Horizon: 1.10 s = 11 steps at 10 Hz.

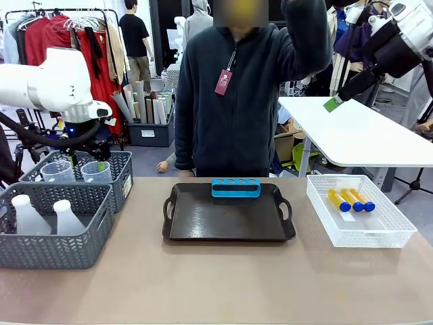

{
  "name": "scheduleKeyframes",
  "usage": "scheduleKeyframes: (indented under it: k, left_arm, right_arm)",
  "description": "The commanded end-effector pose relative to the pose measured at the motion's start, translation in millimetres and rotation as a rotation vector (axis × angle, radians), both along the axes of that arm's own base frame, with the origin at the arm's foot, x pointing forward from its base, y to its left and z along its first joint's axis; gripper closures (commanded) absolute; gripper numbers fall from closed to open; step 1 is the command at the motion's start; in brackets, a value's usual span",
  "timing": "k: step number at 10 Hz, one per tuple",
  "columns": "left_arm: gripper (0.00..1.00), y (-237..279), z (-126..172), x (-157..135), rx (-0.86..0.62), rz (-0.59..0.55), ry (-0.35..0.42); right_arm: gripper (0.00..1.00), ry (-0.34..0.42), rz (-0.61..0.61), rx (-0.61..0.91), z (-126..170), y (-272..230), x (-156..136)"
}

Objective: Prepare the laboratory tools.
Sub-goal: Pick up one Large Measuring Cup and place it on the Handle tray.

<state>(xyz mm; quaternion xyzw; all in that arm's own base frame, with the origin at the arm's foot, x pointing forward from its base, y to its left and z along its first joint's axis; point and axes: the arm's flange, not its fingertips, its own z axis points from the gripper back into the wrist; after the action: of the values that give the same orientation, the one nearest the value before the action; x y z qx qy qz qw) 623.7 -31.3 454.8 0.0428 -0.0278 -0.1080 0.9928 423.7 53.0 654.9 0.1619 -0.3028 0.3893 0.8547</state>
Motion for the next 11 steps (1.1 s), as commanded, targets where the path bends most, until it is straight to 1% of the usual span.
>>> scheduleKeyframes:
  k: [1, 3, 5, 6, 10, 11]
  left_arm:
    - [0.0, 5, -10, 10, 0.003, 0.032, -0.018]
    - [0.0, 8, -25, 16, -0.008, 0.044, -0.015]
    - [0.0, 14, -36, 21, -0.03, 0.084, -0.009]
    - [0.0, 16, -41, 23, -0.03, 0.086, -0.022]
    - [0.0, 17, -61, 31, -0.033, 0.105, -0.032]
    - [0.0, 18, -64, 32, -0.024, 0.104, -0.054]
  right_arm:
    - [0.0, -0.004, 0.013, 0.008, 1, -1, 1]
    - [0.0, -0.004, 0.013, 0.008, 1, -1, 1]
    - [0.0, -0.004, 0.013, 0.008, 1, -1, 1]
    - [0.0, -0.004, 0.013, 0.008, 1, -1, 1]
    - [0.0, -0.004, 0.013, 0.008, 1, -1, 1]
    - [0.0, -0.004, 0.013, 0.008, 1, -1, 1]
